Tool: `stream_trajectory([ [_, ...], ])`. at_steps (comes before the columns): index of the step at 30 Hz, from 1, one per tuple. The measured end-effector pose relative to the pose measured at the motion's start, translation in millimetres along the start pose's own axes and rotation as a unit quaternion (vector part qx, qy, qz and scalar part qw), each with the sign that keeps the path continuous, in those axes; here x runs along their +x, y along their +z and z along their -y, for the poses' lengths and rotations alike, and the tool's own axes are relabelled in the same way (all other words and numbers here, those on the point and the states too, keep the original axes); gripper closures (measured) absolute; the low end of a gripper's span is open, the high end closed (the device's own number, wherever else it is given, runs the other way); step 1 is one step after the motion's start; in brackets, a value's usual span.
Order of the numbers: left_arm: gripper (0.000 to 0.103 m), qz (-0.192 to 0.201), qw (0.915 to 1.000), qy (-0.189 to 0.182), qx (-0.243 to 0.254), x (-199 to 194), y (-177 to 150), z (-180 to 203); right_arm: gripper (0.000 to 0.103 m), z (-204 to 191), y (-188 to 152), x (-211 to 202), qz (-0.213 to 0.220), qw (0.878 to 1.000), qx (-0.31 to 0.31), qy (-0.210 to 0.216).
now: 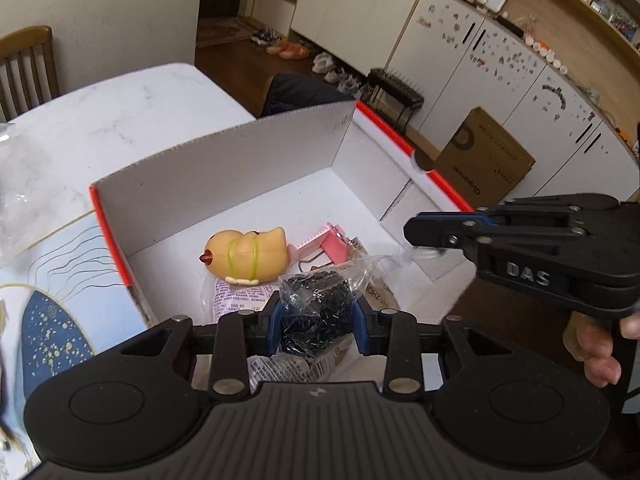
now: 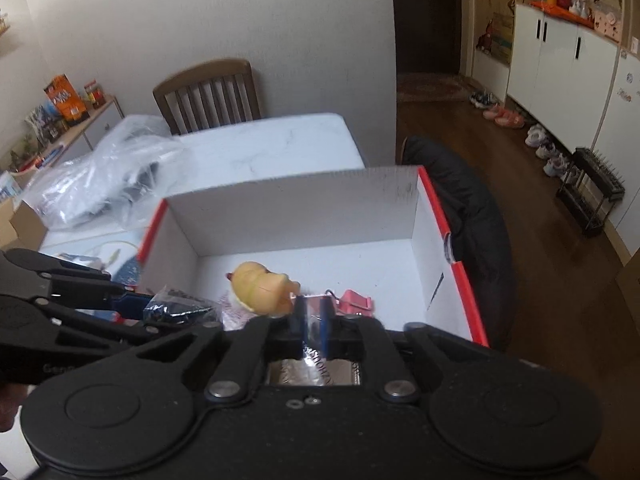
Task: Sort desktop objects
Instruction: 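Lower the clip bag and white cable into the shoebox and open both tools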
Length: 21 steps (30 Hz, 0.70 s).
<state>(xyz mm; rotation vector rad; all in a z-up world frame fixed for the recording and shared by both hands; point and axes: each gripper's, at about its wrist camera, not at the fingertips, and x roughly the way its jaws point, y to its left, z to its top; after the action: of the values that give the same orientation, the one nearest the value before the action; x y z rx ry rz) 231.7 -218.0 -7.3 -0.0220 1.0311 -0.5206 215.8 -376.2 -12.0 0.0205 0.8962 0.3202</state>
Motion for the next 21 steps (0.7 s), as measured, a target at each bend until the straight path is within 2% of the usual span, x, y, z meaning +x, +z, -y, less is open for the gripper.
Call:
stream_trajectory([
  [7,0.07,-0.046,0.9989,0.011,0.008,35,4,-2,0.101,14,-1,37,-0.039,0.999,0.001,-0.023],
  [15,0.07,-0.075,0.9969,0.017,0.019,59,3,-2,0.1,20,-8,48,-0.061,0.998,-0.001,-0.008],
  [21,0.067,-0.078,0.9968,0.01,0.017,61,3,-3,0.1,23,-10,50,-0.068,0.998,0.004,0.006],
])
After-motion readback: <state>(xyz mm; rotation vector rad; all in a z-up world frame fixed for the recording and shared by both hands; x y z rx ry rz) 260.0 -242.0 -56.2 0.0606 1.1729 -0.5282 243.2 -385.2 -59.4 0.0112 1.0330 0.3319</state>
